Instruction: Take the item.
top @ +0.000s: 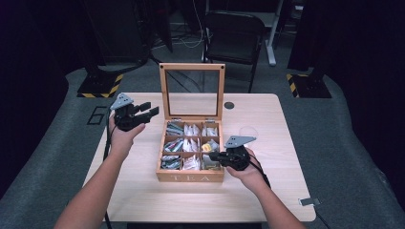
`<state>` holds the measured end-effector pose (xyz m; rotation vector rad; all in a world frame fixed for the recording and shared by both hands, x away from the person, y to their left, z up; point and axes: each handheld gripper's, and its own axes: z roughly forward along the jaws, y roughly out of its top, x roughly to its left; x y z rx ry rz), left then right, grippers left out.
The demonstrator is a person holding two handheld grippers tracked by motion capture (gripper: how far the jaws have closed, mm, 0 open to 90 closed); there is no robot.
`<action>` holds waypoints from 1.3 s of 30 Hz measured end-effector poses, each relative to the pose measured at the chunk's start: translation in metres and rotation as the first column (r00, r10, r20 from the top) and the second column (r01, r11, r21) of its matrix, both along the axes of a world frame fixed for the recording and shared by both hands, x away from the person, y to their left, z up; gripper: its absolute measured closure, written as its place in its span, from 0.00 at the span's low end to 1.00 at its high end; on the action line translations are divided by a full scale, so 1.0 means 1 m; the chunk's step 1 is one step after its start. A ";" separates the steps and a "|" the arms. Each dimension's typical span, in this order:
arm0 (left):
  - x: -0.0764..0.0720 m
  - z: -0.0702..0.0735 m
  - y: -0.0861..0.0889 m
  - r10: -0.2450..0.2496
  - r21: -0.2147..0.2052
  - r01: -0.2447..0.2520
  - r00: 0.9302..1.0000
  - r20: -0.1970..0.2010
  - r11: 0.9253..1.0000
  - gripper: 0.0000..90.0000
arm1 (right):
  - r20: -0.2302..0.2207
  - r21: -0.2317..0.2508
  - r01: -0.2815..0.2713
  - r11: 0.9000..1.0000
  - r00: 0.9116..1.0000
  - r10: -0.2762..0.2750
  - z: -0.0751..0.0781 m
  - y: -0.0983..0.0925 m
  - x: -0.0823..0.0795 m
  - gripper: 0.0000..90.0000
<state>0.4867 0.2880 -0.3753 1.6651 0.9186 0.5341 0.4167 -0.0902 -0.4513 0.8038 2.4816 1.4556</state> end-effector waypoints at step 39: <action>-0.001 0.002 0.003 0.012 -0.008 -0.011 1.000 0.007 1.000 0.57 | 0.095 0.094 0.013 0.996 0.995 -0.022 0.054 -0.003 -0.005 0.98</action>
